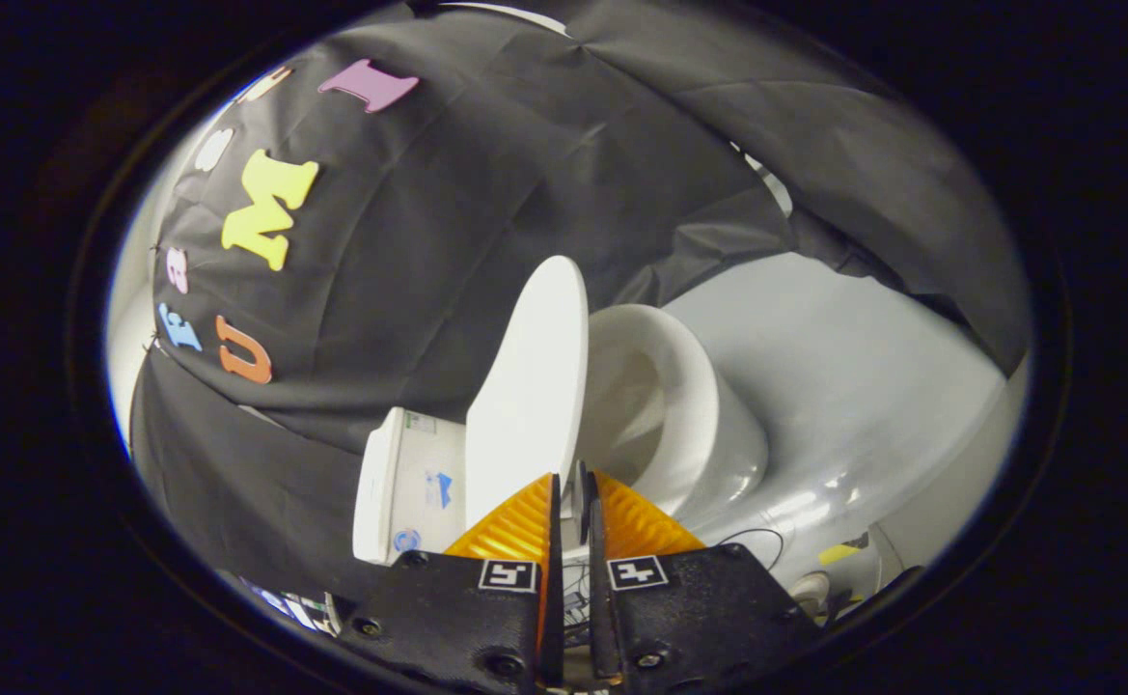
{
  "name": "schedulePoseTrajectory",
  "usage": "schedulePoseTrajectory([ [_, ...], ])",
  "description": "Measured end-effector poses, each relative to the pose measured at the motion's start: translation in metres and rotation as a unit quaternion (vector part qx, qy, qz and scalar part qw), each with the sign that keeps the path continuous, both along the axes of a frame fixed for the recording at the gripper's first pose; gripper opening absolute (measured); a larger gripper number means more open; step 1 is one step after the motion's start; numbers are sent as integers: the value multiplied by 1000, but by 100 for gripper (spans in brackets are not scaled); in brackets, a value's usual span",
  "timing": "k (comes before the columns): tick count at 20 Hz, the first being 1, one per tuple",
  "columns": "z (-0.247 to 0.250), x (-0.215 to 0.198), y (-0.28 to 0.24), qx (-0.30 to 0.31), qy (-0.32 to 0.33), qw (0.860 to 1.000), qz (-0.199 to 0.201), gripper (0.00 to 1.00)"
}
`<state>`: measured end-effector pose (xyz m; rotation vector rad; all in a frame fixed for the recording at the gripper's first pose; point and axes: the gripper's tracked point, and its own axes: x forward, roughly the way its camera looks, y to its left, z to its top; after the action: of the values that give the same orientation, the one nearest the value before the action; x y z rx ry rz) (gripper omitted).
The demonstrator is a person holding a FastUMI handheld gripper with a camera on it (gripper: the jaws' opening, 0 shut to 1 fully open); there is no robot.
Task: Open the toilet lid.
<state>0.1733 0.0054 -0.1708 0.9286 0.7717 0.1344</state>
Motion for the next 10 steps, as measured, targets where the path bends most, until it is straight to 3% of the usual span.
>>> schedulePoseTrajectory([
  [10, 78, 6, 53, -64, -53, 995, 46, 14],
])
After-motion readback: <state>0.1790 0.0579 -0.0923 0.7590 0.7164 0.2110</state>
